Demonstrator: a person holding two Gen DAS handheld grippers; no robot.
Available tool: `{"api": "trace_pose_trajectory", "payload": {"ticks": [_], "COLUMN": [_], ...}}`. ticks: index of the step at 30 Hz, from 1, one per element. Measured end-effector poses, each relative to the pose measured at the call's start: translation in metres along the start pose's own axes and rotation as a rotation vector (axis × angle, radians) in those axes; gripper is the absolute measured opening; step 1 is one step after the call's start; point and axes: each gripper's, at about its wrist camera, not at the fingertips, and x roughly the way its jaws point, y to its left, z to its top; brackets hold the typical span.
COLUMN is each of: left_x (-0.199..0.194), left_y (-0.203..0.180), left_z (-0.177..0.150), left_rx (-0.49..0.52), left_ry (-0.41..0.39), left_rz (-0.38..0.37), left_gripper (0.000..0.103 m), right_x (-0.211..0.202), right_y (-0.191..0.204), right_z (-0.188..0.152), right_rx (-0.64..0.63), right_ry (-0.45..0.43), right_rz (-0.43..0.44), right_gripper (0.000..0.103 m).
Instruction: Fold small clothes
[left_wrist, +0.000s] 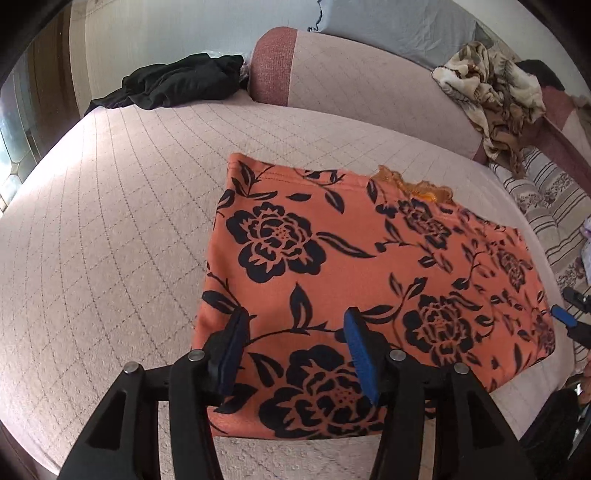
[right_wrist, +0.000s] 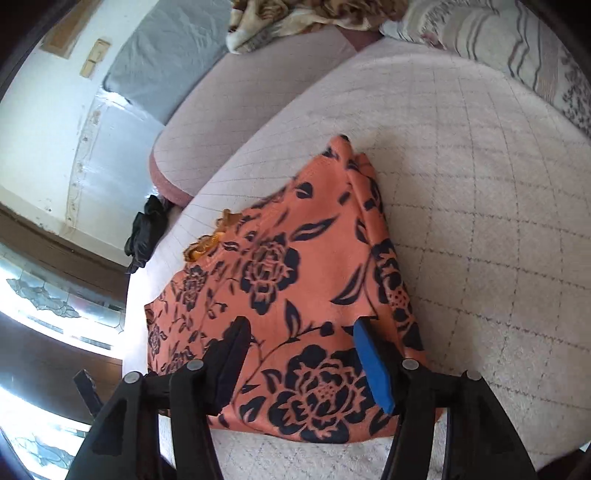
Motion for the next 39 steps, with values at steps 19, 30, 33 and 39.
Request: {"api": "trace_pose_trajectory", "payload": {"ticks": [19,30,33,39], "left_x": [-0.009,0.032,0.033,0.030], "left_y": [-0.069,-0.112,-0.118,-0.115], "left_z": [-0.021,-0.035,-0.036,-0.031], "left_rx": [0.077,0.170,0.213,0.182], "left_ry": [-0.022,0.058,0.059,0.065], "left_rz": [-0.095,-0.068,-0.036,-0.053], "left_gripper": [0.068,0.068,0.068,0.068], "right_x": [-0.039,-0.012,-0.009,-0.043], "right_y": [-0.049,-0.080,-0.085,-0.059], "right_z": [-0.050,-0.062,-0.061,-0.058], "right_rx": [0.288,0.547,0.559,0.416], "right_ry": [-0.015,-0.080,-0.117,-0.204], "right_rz": [0.058,0.151,0.106,0.029], "right_gripper": [0.065,0.061,0.012,0.010]}}
